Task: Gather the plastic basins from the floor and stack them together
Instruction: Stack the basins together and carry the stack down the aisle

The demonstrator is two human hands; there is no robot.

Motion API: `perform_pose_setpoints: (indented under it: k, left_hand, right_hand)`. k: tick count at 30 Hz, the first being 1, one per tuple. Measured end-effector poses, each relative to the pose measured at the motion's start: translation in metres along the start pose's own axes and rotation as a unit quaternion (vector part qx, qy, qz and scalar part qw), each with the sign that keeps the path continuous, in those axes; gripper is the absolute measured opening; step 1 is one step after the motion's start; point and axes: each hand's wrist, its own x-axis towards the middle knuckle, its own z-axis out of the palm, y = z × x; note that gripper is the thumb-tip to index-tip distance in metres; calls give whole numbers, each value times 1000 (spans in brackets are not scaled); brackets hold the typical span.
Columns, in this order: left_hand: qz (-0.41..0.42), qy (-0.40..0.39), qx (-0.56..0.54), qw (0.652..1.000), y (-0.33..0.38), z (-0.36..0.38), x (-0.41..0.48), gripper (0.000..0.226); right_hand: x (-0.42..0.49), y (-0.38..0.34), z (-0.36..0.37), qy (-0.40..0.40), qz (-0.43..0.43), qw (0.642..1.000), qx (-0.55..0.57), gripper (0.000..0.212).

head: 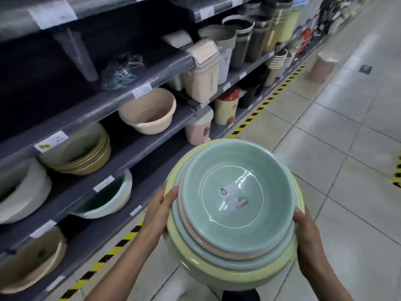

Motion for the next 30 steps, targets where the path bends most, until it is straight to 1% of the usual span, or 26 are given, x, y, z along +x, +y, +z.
perform_pose_setpoints:
  k: [3, 6, 9, 10, 13, 16, 18, 22, 25, 30]
  left_hand:
    - [-22, 79, -33, 996, -3, 4, 34, 41]
    - [-39, 175, -72, 981, -5, 15, 63, 38]
    - [-44, 238, -100, 965, -7, 27, 81, 41]
    - [-46, 257, -111, 959, -8, 31, 87, 41]
    - [-48, 315, -149, 936, -12, 39, 107, 40]
    - [-63, 361, -169, 915, -26, 42, 131, 45]
    - [-78, 377, -178, 905, -40, 40, 151, 48]
    - [-102, 405, -201, 886, -76, 34, 205, 33]
    - [-122, 417, -215, 875, -111, 27, 252, 37]
    - [-148, 435, -228, 858, -189, 15, 333, 35]
  right_hand:
    - [77, -17, 26, -82, -4, 996, -31, 57]
    - [152, -37, 50, -161, 7, 985, -56, 69]
    - [212, -54, 76, -226, 13, 970, -88, 77]
    - [230, -58, 84, -245, 14, 964, -100, 76]
    - [281, -61, 115, -309, 21, 942, -126, 51]
    - [328, -53, 148, -355, 34, 922, -154, 42]
    - [352, -43, 171, -374, 41, 910, -173, 41]
    - [403, -3, 211, -399, 55, 896, -188, 45]
    - [444, 42, 239, -392, 62, 899, -187, 48]
    - [512, 128, 286, -390, 70, 898, -191, 42]
